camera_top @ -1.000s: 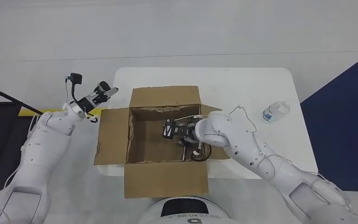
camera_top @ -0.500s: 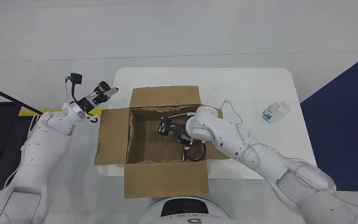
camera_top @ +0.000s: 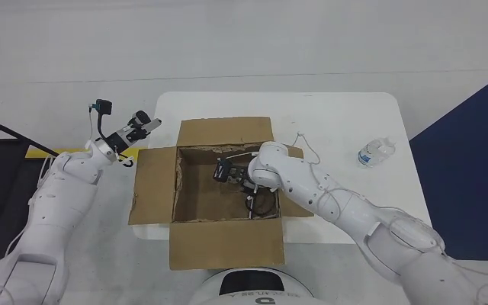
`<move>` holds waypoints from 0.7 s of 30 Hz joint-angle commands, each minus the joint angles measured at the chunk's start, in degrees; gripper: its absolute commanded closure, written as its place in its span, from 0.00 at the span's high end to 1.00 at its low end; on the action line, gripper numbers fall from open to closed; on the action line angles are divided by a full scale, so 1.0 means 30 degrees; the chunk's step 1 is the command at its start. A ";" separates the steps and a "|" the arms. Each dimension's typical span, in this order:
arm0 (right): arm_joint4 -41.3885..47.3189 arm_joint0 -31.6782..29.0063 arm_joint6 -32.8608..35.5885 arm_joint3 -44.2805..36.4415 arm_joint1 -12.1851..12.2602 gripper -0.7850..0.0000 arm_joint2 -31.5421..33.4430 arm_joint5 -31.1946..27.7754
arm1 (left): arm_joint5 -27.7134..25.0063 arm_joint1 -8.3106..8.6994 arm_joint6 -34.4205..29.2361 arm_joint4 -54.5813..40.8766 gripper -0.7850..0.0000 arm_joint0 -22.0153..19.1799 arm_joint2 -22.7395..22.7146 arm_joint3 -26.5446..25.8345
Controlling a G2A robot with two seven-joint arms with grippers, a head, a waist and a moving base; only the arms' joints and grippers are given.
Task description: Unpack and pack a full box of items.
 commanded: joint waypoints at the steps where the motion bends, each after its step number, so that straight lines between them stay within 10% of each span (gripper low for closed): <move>1: -0.0112 -0.0012 0.0064 0.0017 -0.0052 0.23 -0.0027 -0.0075 | 0.0000 0.0000 0.0000 0.0000 1.00 -0.0001 0.0000 0.0003; 3: -0.0212 -0.0049 -0.0101 -0.0312 0.0002 0.00 0.0140 -0.0278 | 0.0000 0.0000 0.0000 0.0000 1.00 -0.0001 0.0000 0.0003; 13: -0.3679 -0.3215 -0.1453 -0.7342 0.2214 0.00 0.3165 -0.0718 | 0.0000 0.0000 0.0000 0.0000 1.00 -0.0001 0.0000 0.0003; 21: -1.0093 -0.8656 -0.8425 -1.3880 0.4587 0.00 0.7300 -0.2264 | 0.0000 0.0000 0.0000 0.0000 1.00 -0.0001 0.0000 0.0003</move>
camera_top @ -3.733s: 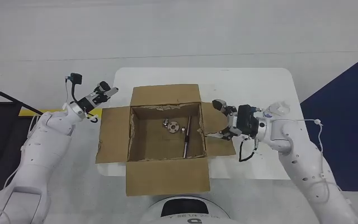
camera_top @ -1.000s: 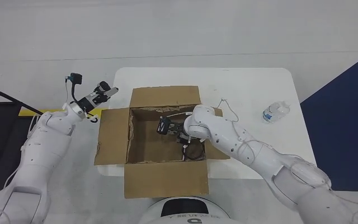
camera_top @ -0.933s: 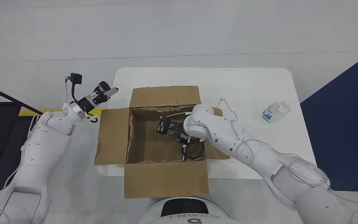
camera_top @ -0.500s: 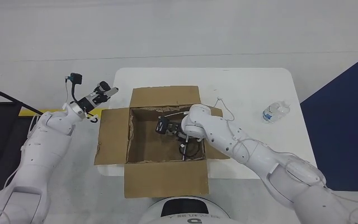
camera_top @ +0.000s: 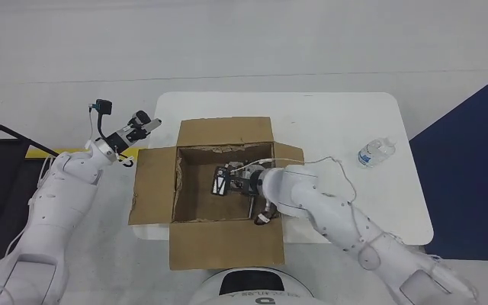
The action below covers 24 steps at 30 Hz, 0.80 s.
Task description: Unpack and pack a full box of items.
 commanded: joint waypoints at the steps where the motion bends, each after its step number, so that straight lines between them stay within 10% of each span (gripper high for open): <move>1: -0.1800 -0.1929 -0.2773 -0.1598 0.0606 0.00 0.1588 0.0262 | 0.0000 0.0000 0.0000 0.0000 1.00 -0.0001 0.0000 0.0003; 12: -0.4873 -1.5329 -1.7875 -0.4675 0.3062 0.00 1.3509 0.3545 | 0.0000 0.0000 0.0000 0.0000 1.00 -0.0001 0.0000 0.0003; 17: -0.1825 -1.7743 -1.9208 -0.3270 0.3268 0.00 1.7188 0.2112 | 0.0000 0.0000 0.0000 0.0000 1.00 -0.0001 0.0000 0.0003; 24: 0.2640 -1.6224 -1.7791 0.0652 0.3293 0.00 1.8229 -0.0541 | 0.0000 0.0000 0.0000 0.0000 1.00 -0.0001 0.0000 0.0003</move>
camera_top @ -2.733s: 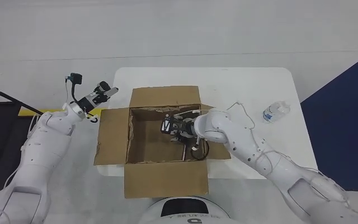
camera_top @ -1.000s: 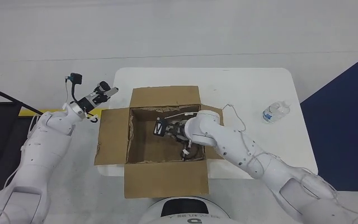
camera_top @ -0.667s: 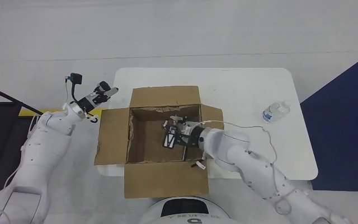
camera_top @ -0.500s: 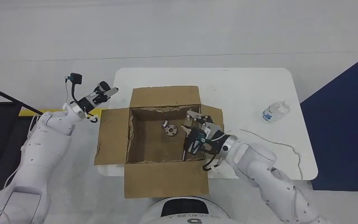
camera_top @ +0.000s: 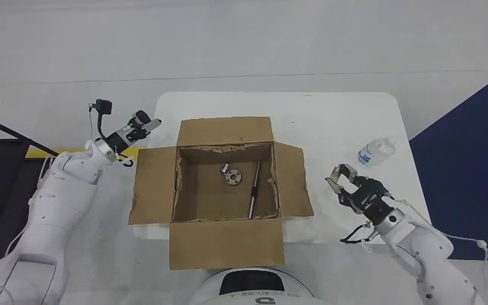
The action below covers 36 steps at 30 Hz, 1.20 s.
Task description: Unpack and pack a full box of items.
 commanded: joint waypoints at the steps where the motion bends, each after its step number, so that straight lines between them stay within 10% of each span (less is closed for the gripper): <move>1: 0.0883 0.0918 0.0746 0.1270 -0.0004 0.00 -0.0232 -0.0582 | 0.0000 0.0000 0.0000 0.0000 1.00 -0.0001 0.0000 0.0003; 12: 0.3086 0.4859 0.5454 0.5599 -0.0232 0.00 -0.2155 -0.0209 | 0.0000 0.0000 0.0000 0.0000 1.00 -0.0001 0.0000 0.0003; 36: 0.3884 0.7212 0.8464 0.7829 -0.0633 0.06 -0.3521 0.2018 | 0.0000 0.0000 0.0000 0.0000 1.00 -0.0001 0.0000 0.0003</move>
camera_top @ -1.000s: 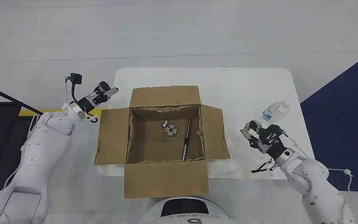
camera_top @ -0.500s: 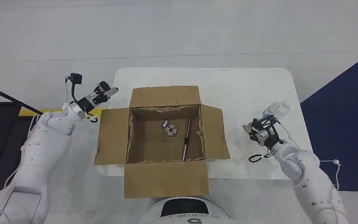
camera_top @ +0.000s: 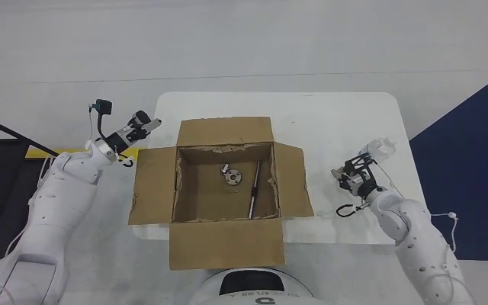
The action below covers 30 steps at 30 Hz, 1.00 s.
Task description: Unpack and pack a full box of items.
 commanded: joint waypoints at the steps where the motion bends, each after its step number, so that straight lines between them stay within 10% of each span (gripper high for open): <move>1: 0.0068 0.0175 0.0141 0.0165 -0.0024 0.07 -0.0036 0.0162 | 0.0000 0.0000 0.0000 0.0000 1.00 -0.0001 0.0000 0.0003; 30: -0.0383 0.0667 0.1211 0.0136 -0.0305 0.38 -0.0612 0.1535 | 0.0000 0.0000 0.0000 0.0000 1.00 -0.0001 0.0000 0.0003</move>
